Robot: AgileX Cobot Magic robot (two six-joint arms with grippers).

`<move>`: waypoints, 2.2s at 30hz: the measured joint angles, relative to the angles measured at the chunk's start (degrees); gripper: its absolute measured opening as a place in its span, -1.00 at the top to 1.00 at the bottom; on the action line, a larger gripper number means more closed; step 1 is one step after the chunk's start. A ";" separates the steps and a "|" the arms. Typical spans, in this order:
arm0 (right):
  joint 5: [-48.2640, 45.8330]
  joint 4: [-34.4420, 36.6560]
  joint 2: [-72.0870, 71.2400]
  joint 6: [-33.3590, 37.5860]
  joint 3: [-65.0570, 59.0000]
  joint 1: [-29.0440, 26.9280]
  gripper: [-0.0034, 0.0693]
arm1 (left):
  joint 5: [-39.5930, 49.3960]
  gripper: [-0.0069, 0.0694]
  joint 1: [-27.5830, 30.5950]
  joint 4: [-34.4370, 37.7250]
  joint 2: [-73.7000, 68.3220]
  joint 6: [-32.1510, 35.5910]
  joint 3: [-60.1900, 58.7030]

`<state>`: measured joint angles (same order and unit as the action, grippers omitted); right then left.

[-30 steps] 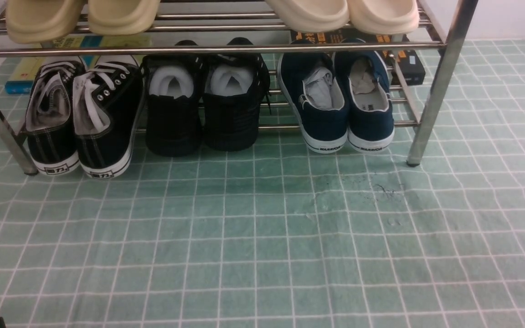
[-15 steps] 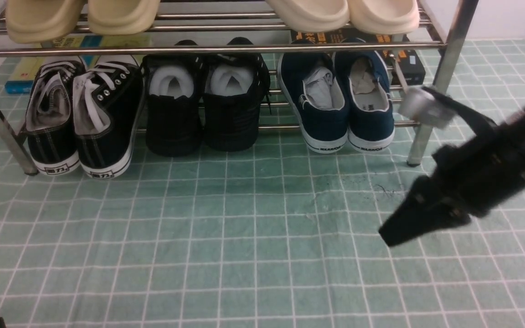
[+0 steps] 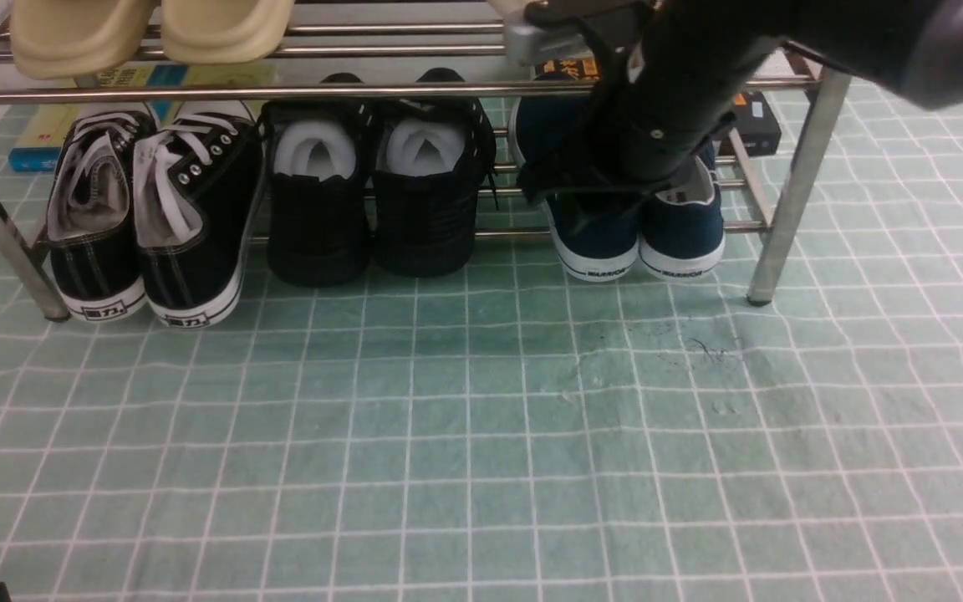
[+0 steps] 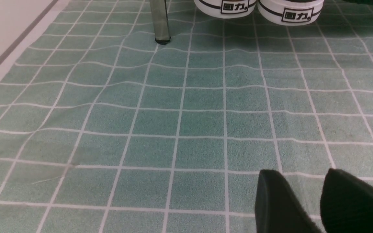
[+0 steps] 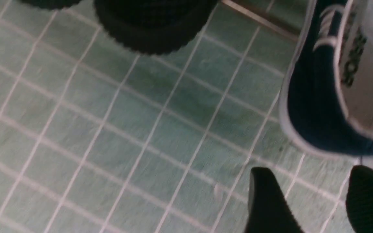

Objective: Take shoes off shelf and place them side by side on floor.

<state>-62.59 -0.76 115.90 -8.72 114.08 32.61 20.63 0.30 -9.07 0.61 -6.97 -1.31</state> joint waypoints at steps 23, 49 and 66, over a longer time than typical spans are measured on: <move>9.43 -11.89 13.46 -6.57 7.81 0.05 0.76 | 0.00 0.19 0.00 0.00 0.00 0.00 0.00; -9.97 11.34 -11.00 -1.22 2.21 1.79 0.80 | 0.00 0.19 0.00 -0.04 0.00 0.00 0.00; -7.55 7.49 -18.74 -6.32 -23.11 10.38 0.80 | 0.00 0.19 0.00 -0.04 0.00 0.00 0.00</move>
<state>-70.14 6.73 97.16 -15.04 90.97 42.99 20.63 0.30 -9.12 0.61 -6.97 -1.31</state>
